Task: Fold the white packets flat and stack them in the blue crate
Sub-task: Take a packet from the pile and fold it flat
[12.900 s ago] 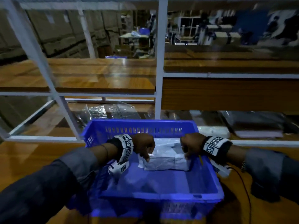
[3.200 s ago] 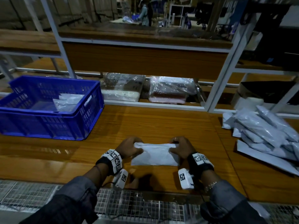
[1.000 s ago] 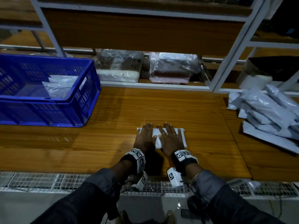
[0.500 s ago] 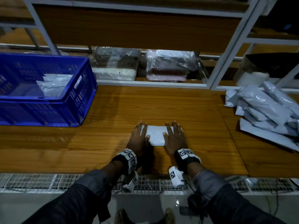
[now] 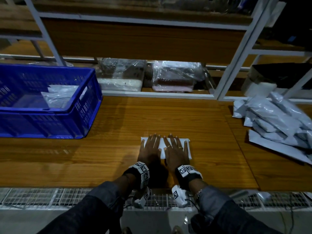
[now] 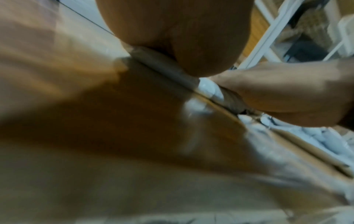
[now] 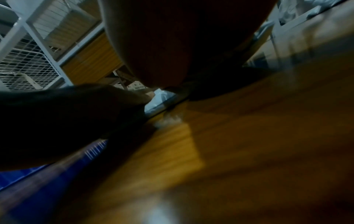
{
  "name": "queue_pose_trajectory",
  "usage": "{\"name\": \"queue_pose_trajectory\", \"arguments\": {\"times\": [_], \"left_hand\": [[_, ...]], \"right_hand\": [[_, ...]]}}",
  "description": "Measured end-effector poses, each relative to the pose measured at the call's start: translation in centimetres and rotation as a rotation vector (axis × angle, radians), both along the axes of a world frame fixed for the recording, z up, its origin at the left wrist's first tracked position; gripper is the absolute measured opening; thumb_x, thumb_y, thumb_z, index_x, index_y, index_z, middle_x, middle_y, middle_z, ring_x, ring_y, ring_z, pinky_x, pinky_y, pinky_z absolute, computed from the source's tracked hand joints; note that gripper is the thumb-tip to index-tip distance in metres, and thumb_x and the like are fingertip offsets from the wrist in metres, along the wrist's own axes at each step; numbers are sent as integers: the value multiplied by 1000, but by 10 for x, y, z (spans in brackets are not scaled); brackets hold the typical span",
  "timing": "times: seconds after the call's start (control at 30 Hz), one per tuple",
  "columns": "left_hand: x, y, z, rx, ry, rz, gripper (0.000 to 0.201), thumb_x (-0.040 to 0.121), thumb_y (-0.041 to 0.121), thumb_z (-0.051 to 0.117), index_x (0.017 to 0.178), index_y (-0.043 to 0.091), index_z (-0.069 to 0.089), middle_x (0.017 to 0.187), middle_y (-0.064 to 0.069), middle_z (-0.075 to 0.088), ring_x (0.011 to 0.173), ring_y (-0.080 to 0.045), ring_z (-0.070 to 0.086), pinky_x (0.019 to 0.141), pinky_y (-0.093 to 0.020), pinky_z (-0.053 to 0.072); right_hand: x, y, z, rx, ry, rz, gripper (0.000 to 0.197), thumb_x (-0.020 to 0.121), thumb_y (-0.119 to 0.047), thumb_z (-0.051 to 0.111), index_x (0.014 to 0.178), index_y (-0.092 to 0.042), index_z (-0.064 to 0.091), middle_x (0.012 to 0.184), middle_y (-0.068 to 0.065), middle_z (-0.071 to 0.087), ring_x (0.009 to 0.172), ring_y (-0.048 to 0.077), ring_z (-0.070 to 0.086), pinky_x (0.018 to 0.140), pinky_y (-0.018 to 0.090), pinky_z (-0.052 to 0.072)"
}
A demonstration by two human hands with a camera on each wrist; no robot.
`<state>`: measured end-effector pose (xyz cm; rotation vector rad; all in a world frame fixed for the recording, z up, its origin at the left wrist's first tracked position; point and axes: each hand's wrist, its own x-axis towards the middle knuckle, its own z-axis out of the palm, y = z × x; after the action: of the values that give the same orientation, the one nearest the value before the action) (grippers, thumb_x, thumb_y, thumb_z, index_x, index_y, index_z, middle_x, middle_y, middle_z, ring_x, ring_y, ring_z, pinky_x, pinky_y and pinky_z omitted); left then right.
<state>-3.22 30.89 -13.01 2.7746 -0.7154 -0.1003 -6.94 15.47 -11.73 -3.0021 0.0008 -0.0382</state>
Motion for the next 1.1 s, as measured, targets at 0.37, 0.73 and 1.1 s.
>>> {"name": "queue_pose_trajectory", "arguments": {"times": [0.37,0.73,1.1], "left_hand": [[-2,37,26,-143,116,-97,70,107,53,28,162,22,-3,166,6,-13,151,-9,-13,123,-39,-7],[19,64,32,-76,130,-232,96,86,52,73,160,18,22,166,-4,24,151,-22,25,122,-44,26],[36,81,76,-435,258,31,38,72,56,85,83,22,72,78,6,73,74,-11,68,65,-38,55]], "right_hand": [[-2,-47,23,302,173,184,69,102,-60,39,160,-36,12,169,-5,3,155,16,-4,124,42,-5],[10,-78,33,279,270,255,80,93,-24,68,158,-35,24,166,-6,21,153,17,17,124,36,19],[25,-93,89,636,182,80,23,76,-40,86,83,-22,74,85,-3,75,77,12,71,71,44,61]]}}
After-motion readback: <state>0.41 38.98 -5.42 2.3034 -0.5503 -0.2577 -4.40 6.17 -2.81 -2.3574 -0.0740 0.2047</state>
